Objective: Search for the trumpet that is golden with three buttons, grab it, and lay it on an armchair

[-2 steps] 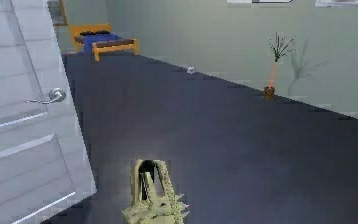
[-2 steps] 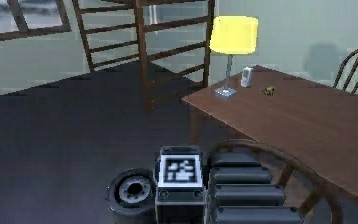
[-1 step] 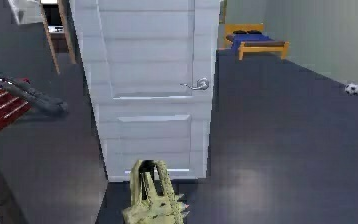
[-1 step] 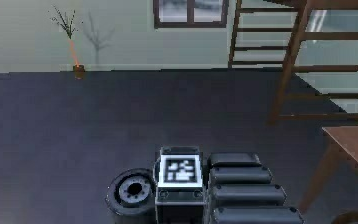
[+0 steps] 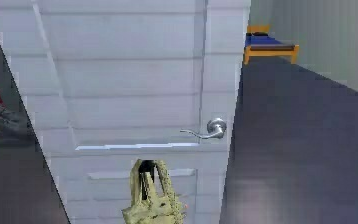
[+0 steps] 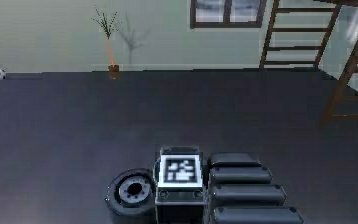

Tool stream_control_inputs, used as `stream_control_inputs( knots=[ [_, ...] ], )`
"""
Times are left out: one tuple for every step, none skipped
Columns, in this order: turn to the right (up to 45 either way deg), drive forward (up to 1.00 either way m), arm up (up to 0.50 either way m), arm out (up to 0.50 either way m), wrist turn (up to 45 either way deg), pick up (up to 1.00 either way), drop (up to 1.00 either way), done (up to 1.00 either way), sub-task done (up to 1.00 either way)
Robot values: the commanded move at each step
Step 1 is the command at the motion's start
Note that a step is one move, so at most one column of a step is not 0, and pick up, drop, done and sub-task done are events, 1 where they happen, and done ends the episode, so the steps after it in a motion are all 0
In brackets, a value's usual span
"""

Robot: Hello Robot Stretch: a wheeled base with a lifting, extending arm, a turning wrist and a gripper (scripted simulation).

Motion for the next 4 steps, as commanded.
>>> stream_control_inputs(
  knots=[
    [-45.0,0.00,0.00,0.00,0.0,0.00,0.00,0.00,0.00],
    [-12.0,0.00,0.00,0.00,0.0,0.00,0.00,0.00,0.00],
    [0.0,1.00,0.00,0.00,0.0,0.00,0.00,0.00,0.00],
    [-6.0,0.00,0.00,0.00,0.0,0.00,0.00,0.00,0.00]
  ],
)
